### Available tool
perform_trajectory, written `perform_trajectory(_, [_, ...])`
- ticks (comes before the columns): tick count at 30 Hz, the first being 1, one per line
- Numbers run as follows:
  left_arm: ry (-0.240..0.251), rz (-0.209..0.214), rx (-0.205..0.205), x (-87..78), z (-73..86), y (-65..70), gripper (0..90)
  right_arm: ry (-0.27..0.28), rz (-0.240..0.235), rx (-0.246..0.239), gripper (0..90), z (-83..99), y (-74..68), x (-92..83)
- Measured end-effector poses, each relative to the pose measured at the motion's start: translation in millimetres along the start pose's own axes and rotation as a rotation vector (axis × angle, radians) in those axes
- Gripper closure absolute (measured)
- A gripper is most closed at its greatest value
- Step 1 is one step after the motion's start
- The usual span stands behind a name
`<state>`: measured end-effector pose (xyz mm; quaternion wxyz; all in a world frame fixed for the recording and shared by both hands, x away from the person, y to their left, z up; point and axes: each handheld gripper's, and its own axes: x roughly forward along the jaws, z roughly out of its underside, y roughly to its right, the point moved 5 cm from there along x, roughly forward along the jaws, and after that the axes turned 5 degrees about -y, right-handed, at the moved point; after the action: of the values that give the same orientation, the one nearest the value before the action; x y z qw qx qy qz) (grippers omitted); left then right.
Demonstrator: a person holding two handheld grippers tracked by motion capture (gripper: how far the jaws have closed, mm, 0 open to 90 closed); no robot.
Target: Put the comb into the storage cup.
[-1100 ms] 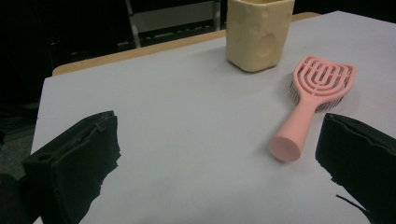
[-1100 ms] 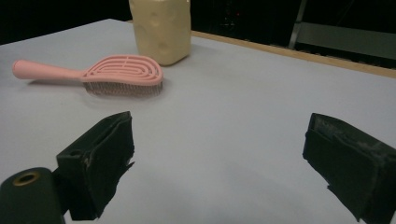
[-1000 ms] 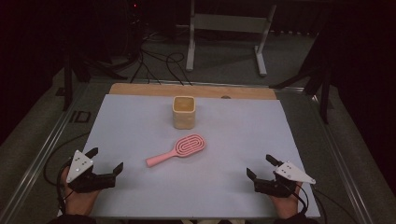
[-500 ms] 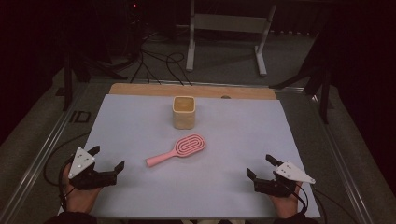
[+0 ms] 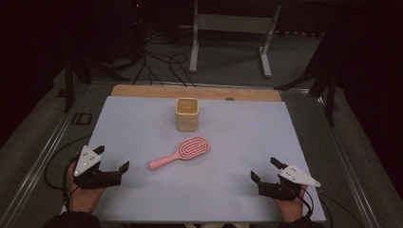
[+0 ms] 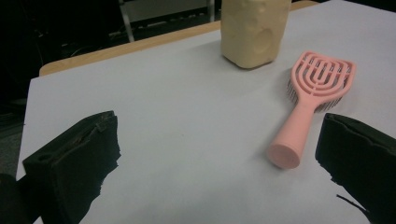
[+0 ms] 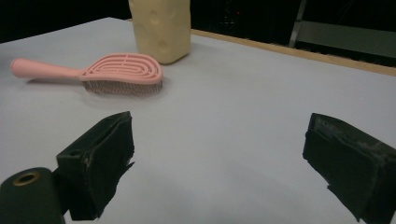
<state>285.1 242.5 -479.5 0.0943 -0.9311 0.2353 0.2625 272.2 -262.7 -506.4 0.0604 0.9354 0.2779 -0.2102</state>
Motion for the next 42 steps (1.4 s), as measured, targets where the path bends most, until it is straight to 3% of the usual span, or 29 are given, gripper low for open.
perform_trajectory(42, [-0.11, 0.059, 0.123, 38.6, -30.0, 20.8, 0.0, -0.004, -0.006, 0.002, 8.4, 0.5, -0.4, 1.2])
